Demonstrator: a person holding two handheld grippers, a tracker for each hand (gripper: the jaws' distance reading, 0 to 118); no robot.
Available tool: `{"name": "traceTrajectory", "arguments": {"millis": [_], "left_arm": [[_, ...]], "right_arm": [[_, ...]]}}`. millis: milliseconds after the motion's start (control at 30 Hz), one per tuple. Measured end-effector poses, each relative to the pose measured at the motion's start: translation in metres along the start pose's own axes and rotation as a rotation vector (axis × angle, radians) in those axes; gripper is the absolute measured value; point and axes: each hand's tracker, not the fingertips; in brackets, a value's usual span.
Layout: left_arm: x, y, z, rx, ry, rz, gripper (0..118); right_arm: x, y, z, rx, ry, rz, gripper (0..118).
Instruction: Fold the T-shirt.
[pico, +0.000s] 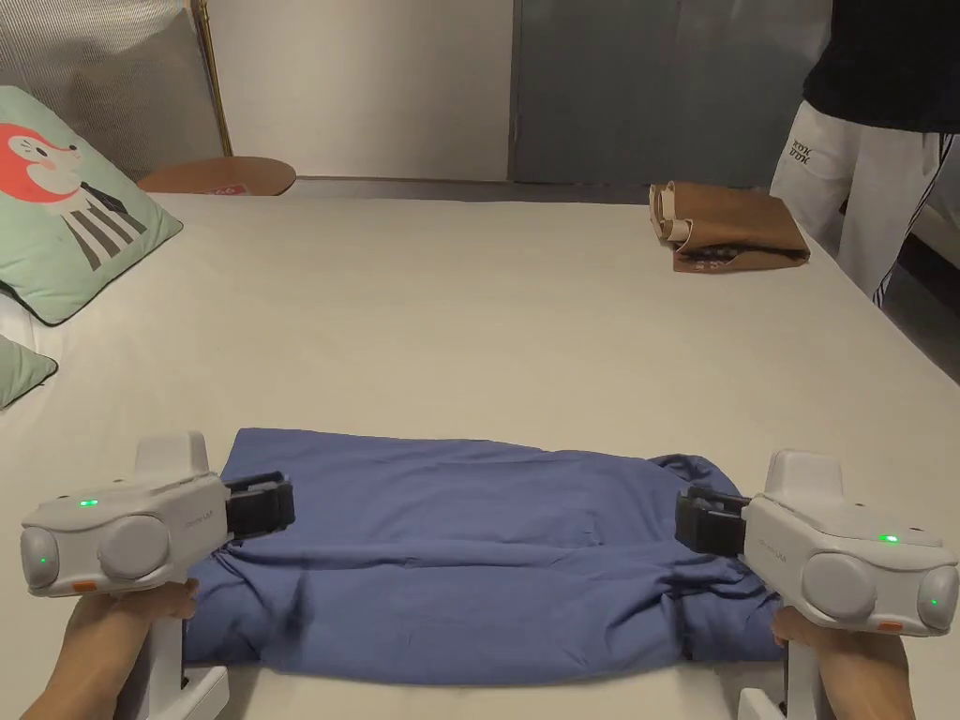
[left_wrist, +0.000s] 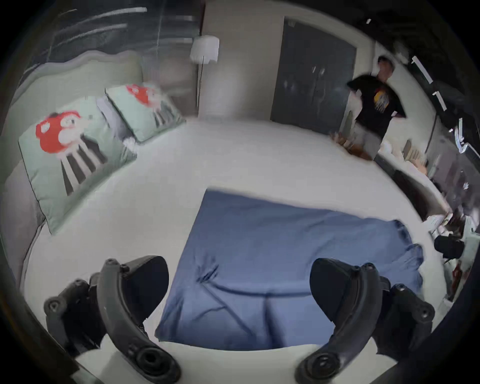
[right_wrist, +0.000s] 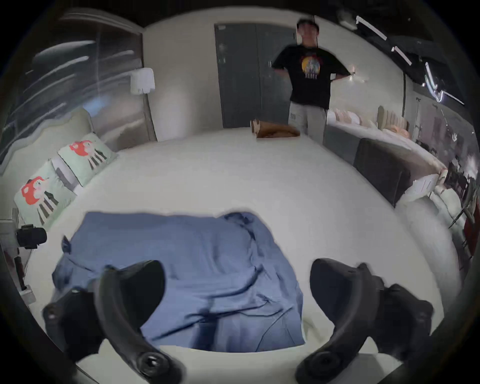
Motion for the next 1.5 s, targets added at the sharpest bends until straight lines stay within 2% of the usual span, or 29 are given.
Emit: {"name": "traceTrajectory", "arguments": {"millis": [167, 400, 433, 500, 533, 567, 633, 667, 767, 1000, 1100, 1233, 1367, 1400, 1433, 1467, 1500], "left_arm": [[0.034, 0.006, 0.087, 0.281, -0.078, -0.062, 108], [0.060, -0.020, 0.164, 0.506, -0.027, -0.100, 107], [0.062, -0.024, 0.170, 0.525, -0.017, -0.112, 107], [0.061, -0.032, 0.176, 0.542, -0.012, -0.124, 105], [0.059, -0.036, 0.179, 0.552, -0.022, -0.130, 97], [0.059, -0.039, 0.183, 0.566, -0.027, -0.136, 71], [0.059, -0.042, 0.187, 0.578, -0.031, -0.154, 5], [0.059, -0.042, 0.187, 0.574, -0.027, -0.162, 0], [0.053, -0.044, 0.190, 0.561, -0.067, -0.171, 0], [0.039, -0.037, 0.177, 0.506, -0.047, -0.155, 0], [0.026, -0.027, 0.155, 0.348, -0.034, -0.126, 0], [-0.008, -0.018, 0.116, 0.112, -0.056, -0.003, 0], [-0.037, -0.025, 0.072, -0.058, -0.002, -0.043, 0], [-0.046, -0.029, 0.061, -0.088, 0.007, -0.026, 5], [-0.053, -0.032, 0.048, -0.144, 0.005, -0.024, 20], [-0.060, -0.035, 0.038, -0.187, 0.012, -0.002, 52], [-0.066, -0.038, 0.026, -0.241, 0.030, 0.004, 76]], "right_arm": [[-0.018, 0.018, 0.095, 0.235, 0.009, 0.030, 115], [-0.036, 0.004, 0.179, 0.424, -0.026, 0.051, 113], [-0.038, 0.000, 0.186, 0.453, -0.037, 0.064, 108], [-0.041, -0.008, 0.192, 0.478, -0.059, 0.093, 88], [-0.043, -0.011, 0.196, 0.490, -0.068, 0.103, 75], [-0.045, -0.013, 0.198, 0.495, -0.073, 0.105, 54], [-0.049, -0.014, 0.206, 0.506, -0.074, 0.115, 14], [-0.050, -0.015, 0.206, 0.510, -0.075, 0.119, 0], [-0.049, -0.013, 0.205, 0.510, -0.065, 0.135, 0], [-0.051, -0.012, 0.193, 0.514, -0.057, 0.142, 0], [-0.050, -0.009, 0.185, 0.504, -0.047, 0.142, 0], [-0.051, -0.010, 0.182, 0.491, -0.048, 0.146, 0], [-0.050, -0.008, 0.161, 0.463, -0.048, 0.151, 0], [-0.049, -0.006, 0.162, 0.455, -0.052, 0.155, 0], [-0.049, -0.006, 0.158, 0.446, -0.054, 0.156, 0], [-0.048, -0.006, 0.153, 0.436, -0.056, 0.157, 0], [-0.047, -0.006, 0.148, 0.426, -0.057, 0.156, 0]]}}
